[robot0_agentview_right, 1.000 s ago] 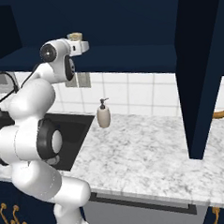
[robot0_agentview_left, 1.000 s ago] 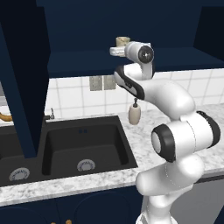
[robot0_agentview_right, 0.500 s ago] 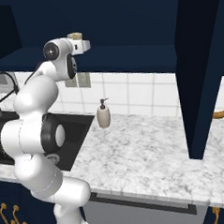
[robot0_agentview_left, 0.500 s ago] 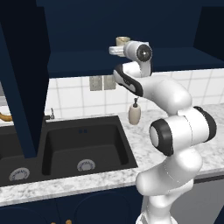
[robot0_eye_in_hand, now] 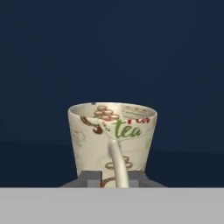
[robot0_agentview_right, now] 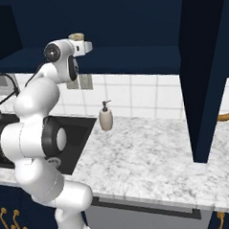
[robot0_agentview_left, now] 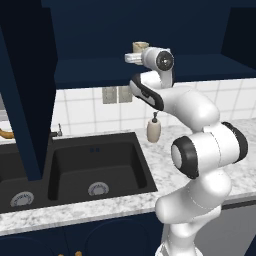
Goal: Gather all objects into one cabinet and sort the glasses and bowls to opposite sides.
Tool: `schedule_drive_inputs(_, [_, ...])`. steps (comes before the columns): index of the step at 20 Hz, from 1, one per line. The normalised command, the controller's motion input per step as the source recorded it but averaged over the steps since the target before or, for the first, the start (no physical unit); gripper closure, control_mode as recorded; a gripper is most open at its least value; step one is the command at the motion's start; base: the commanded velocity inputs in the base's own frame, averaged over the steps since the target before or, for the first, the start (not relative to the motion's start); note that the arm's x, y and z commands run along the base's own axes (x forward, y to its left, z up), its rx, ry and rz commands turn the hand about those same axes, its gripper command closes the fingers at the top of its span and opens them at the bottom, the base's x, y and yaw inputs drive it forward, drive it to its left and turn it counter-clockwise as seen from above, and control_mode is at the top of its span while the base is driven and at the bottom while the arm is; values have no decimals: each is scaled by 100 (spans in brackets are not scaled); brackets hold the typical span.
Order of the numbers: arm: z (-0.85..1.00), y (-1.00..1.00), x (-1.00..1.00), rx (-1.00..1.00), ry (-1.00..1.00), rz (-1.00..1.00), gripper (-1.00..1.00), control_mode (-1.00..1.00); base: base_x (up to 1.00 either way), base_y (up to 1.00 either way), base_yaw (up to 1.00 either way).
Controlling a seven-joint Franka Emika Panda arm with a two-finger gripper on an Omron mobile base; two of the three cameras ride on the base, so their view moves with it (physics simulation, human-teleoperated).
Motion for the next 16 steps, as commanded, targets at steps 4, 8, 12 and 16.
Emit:
schedule_drive_inputs(4, [0,0,0,0,0,0,100,-100,0,0,0])
schedule_drive_inputs(8, [0,0,0,0,0,0,100,-100,0,0,0])
schedule_drive_inputs(12, [0,0,-8,0,-3,0,100,-100,0,0,0])
schedule_drive_inputs(16, [1,0,-34,0,-4,0,100,-100,0,0,0])
